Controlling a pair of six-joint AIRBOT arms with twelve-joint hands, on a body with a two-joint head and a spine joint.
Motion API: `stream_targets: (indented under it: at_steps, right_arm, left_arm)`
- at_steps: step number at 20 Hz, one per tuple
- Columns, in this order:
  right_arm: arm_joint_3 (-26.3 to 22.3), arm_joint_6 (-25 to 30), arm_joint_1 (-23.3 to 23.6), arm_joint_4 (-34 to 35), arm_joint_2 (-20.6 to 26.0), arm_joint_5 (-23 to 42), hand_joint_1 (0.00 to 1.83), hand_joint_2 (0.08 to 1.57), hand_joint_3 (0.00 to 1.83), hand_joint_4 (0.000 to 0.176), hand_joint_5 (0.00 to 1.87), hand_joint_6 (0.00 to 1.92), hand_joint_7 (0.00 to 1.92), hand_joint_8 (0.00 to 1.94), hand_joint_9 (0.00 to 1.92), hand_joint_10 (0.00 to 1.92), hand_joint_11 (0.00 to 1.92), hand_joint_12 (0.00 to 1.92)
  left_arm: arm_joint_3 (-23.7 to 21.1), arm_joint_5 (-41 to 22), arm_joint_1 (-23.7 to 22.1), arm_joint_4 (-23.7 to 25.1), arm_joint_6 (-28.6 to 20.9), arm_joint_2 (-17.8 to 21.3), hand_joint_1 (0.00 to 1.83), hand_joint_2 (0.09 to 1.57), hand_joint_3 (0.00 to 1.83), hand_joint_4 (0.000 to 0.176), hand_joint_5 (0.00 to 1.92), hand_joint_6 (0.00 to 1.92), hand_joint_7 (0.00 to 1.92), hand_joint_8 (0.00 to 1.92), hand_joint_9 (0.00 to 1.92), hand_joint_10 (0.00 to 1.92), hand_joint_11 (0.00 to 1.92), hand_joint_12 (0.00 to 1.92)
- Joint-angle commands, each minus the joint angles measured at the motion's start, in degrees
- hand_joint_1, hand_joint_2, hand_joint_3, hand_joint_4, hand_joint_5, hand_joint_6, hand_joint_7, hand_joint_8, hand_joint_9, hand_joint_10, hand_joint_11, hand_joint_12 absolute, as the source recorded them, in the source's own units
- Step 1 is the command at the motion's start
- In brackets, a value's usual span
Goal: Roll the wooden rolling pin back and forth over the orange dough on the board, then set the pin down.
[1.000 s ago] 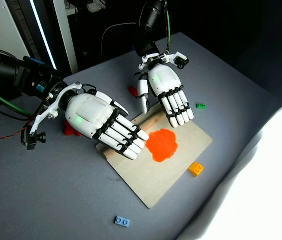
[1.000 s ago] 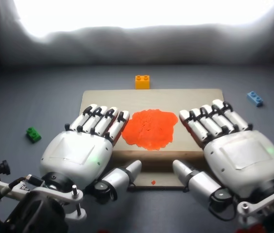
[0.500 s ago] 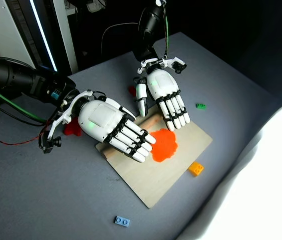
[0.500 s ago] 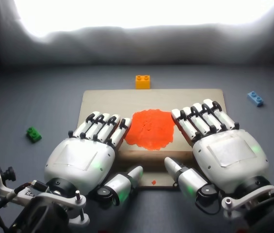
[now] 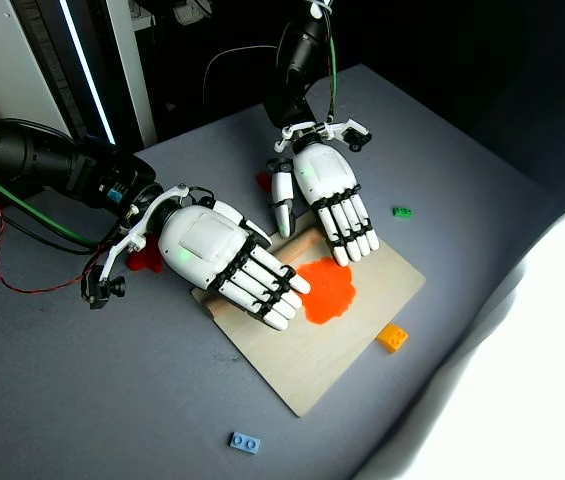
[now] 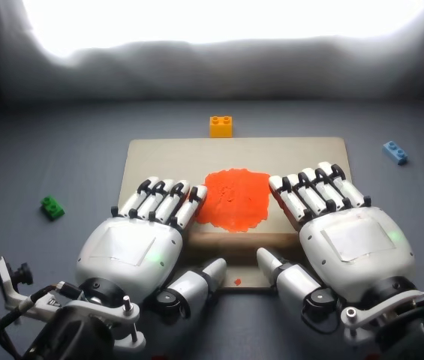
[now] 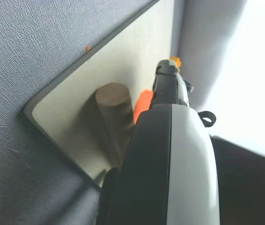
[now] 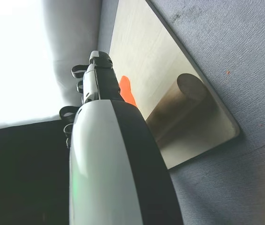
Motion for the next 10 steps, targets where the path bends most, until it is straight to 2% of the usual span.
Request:
stream_targets:
  at_steps: [1, 10]
  right_arm:
    - [0.15, -0.02, 0.18, -4.32, 0.15, 4.49, 0.00, 1.40, 0.01, 0.000, 0.09, 0.01, 0.12, 0.00, 0.09, 0.01, 0.00, 0.00]
    - [1.13, 0.61, 0.06, -4.12, 0.01, 3.24, 0.00, 1.50, 0.03, 0.000, 0.10, 0.00, 0.09, 0.00, 0.06, 0.00, 0.00, 0.00]
  left_arm:
    - [0.57, -5.45, 0.07, 3.40, -0.85, -0.29, 0.00, 1.41, 0.04, 0.000, 0.00, 0.00, 0.00, 0.00, 0.00, 0.00, 0.00, 0.00]
    - [2.22, -5.97, 0.46, 3.41, -1.87, -1.00, 0.00, 1.43, 0.04, 0.000, 0.00, 0.00, 0.00, 0.00, 0.00, 0.00, 0.00, 0.00]
